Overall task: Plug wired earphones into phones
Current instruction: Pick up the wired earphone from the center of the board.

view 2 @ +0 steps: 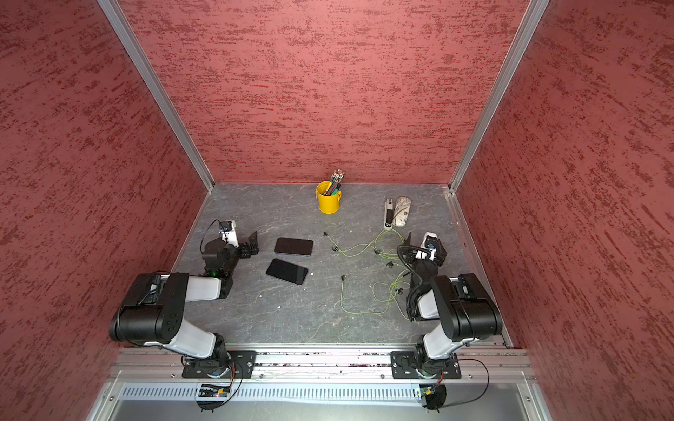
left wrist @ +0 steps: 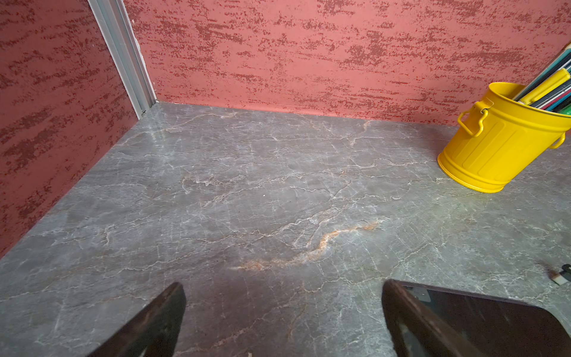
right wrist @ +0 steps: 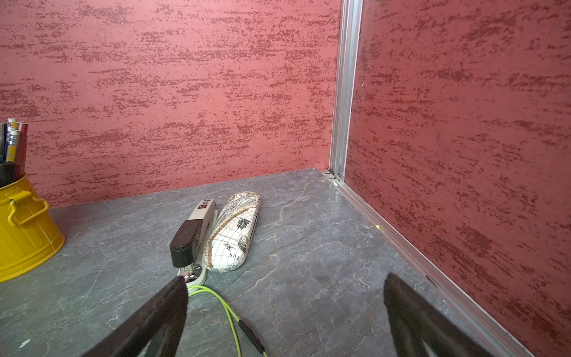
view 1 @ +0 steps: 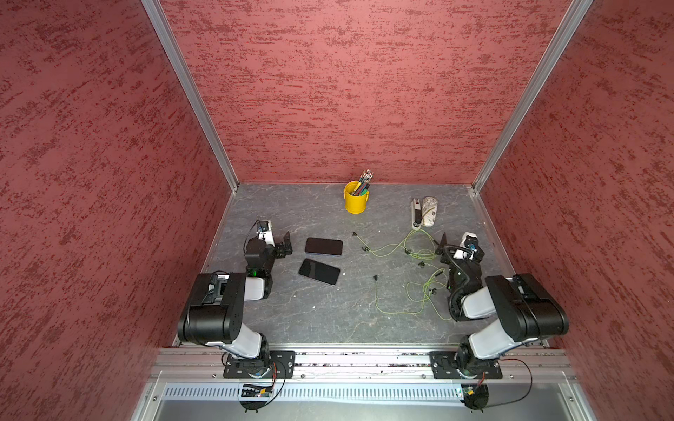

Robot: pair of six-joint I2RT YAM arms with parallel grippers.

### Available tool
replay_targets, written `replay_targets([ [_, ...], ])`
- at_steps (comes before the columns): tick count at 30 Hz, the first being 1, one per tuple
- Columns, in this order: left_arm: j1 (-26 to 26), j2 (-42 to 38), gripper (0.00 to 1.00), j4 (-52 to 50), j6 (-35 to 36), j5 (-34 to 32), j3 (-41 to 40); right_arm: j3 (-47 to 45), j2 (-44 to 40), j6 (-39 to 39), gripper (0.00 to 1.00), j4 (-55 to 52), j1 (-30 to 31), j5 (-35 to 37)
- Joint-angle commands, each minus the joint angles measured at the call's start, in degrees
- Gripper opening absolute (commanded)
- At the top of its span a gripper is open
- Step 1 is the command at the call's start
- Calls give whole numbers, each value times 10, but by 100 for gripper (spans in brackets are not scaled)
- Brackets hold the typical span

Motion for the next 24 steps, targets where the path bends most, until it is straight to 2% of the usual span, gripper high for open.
replay_targets([
  [1, 1, -2, 100, 4, -4, 7, 3, 2, -9, 3, 99, 19, -3, -2],
  [3, -6, -13, 100, -8, -1, -4, 7, -25, -37, -4, 99, 46, 0, -10],
  [5, -29, -71, 100, -107, 10, -52, 35, -53, -101, -8, 99, 40, 8, 4],
  [6, -44, -111, 100, -182, 13, -79, 60, -58, -148, -1, 99, -3, 10, 14],
  [9, -64, -208, 100, -336, -24, -93, 118, 12, -325, 92, 99, -336, 9, 4],
  [10, -64, -233, 100, -355, -70, -92, 124, 41, -362, 109, 99, -412, 9, -10],
  [12, -51, -284, 100, -447, -266, -109, 143, 102, -419, 174, 99, -562, 9, -17],
  [13, -36, -303, 100, -491, -332, -86, 149, 119, -434, 202, 99, -602, 9, -11],
  [14, -12, -319, 100, -515, -352, -25, 148, 132, -448, 230, 99, -635, 8, -17],
  [15, 11, -330, 100, -523, -367, 34, 143, 145, -460, 250, 99, -662, 7, -41],
  [19, 82, -345, 100, -557, -490, 168, 120, 210, -480, 348, 98, -770, 8, -152],
  [21, 112, -343, 100, -607, -501, 239, 122, 233, -475, 389, 97, -820, 8, -184],
  [24, 127, -340, 100, -734, -453, 275, 142, 271, -427, 400, 90, -872, 12, -262],
])
